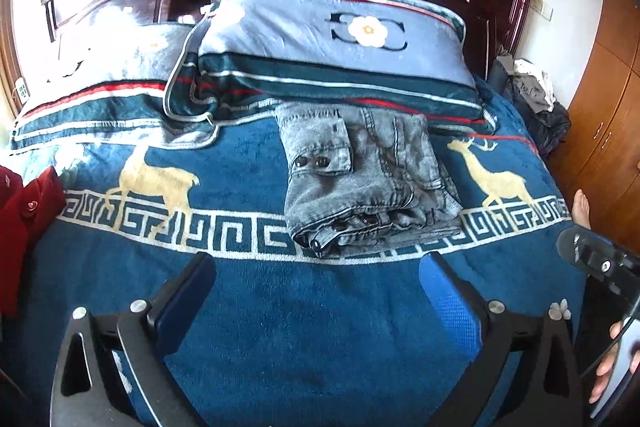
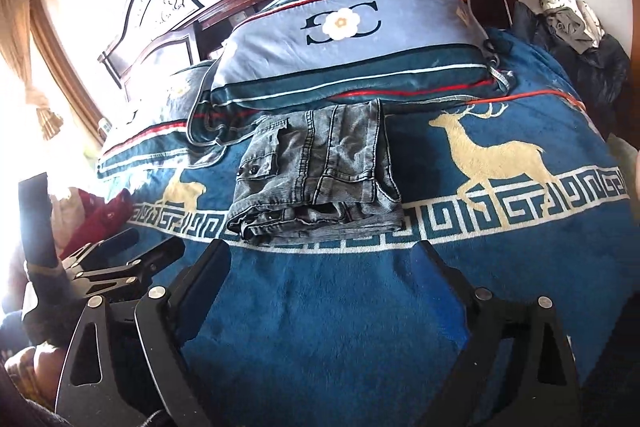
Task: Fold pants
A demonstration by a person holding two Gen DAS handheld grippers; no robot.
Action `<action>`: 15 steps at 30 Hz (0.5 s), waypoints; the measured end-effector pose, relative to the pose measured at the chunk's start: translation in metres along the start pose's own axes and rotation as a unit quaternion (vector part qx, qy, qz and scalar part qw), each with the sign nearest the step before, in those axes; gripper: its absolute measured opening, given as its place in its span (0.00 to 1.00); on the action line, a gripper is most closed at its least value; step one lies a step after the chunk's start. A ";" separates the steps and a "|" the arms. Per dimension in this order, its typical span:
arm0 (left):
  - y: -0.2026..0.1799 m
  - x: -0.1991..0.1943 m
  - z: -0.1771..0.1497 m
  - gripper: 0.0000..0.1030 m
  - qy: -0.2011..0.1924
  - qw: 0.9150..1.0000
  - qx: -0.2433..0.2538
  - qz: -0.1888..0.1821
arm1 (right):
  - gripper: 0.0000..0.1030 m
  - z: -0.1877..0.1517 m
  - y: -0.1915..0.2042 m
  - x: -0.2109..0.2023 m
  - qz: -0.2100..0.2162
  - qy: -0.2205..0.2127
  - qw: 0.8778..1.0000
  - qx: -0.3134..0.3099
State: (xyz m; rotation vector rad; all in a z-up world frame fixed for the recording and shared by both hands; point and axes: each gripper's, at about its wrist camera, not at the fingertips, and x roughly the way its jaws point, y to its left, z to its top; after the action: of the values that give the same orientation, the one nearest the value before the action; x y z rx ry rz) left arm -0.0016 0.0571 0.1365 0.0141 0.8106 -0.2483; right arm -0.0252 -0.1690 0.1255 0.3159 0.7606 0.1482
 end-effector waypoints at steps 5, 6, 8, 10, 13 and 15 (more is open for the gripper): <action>-0.006 -0.015 0.001 1.00 -0.015 1.000 0.013 0.019 | 0.89 -0.003 0.008 -0.007 -0.004 0.004 1.000 -0.002; -0.008 -0.018 0.001 1.00 -0.017 0.999 0.018 0.024 | 0.89 -0.004 0.009 -0.008 -0.002 0.006 1.000 0.000; -0.011 -0.024 0.002 1.00 -0.025 0.999 0.026 0.029 | 0.89 -0.005 0.012 -0.012 -0.001 0.004 1.000 -0.003; -0.013 -0.029 0.003 1.00 -0.030 0.999 0.030 0.030 | 0.89 -0.004 0.016 -0.018 -0.004 -0.002 1.000 -0.010; -0.016 -0.034 0.003 1.00 -0.033 0.998 0.031 0.034 | 0.89 -0.003 0.020 -0.025 -0.004 -0.006 1.000 -0.015; -0.019 -0.038 0.003 1.00 -0.037 0.997 0.040 0.047 | 0.89 -0.003 0.021 -0.029 -0.006 -0.006 1.000 -0.017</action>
State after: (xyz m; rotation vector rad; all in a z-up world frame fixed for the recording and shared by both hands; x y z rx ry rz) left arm -0.0288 0.0462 0.1678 0.1170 0.7232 -0.1906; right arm -0.0481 -0.1553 0.1494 0.2796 0.7472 0.1482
